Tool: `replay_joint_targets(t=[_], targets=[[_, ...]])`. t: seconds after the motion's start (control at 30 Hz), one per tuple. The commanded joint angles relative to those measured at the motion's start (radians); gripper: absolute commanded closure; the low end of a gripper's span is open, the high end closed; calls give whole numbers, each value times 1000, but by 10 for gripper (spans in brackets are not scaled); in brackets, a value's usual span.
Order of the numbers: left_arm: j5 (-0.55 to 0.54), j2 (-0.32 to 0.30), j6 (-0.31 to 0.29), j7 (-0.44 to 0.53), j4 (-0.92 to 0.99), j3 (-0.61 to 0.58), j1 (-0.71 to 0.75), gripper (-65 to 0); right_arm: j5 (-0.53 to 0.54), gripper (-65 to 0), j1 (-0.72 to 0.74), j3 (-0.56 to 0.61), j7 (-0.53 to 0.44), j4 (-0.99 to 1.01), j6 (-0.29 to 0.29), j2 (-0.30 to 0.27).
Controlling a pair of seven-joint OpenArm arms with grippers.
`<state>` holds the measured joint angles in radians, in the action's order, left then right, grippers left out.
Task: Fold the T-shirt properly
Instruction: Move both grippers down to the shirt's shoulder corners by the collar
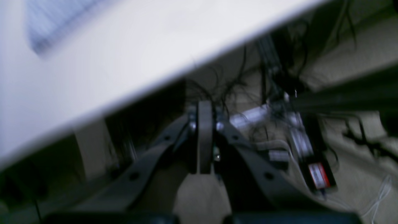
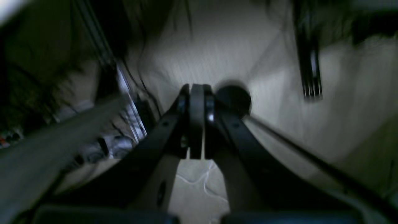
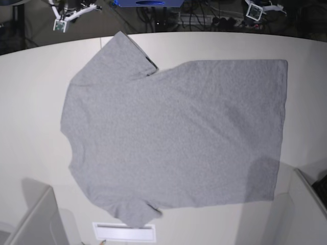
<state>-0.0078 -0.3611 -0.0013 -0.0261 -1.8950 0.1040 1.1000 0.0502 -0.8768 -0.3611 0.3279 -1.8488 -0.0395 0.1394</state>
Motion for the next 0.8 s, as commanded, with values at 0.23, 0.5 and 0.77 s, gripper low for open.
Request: replay_joint_targets(t=[0.23,0.5,0.77], targets=[[12,17,10,22,-82,15,-25,0,250,0,106,-14,90,-154,-3,-24],[13,236,7,33,-87,129,-105,0,574,-264,239,-45,304,-148,-4,-97],[-1,238,7,28,-87,136,-133,-107,647,-329,304,-48,327,-93,3,-114]])
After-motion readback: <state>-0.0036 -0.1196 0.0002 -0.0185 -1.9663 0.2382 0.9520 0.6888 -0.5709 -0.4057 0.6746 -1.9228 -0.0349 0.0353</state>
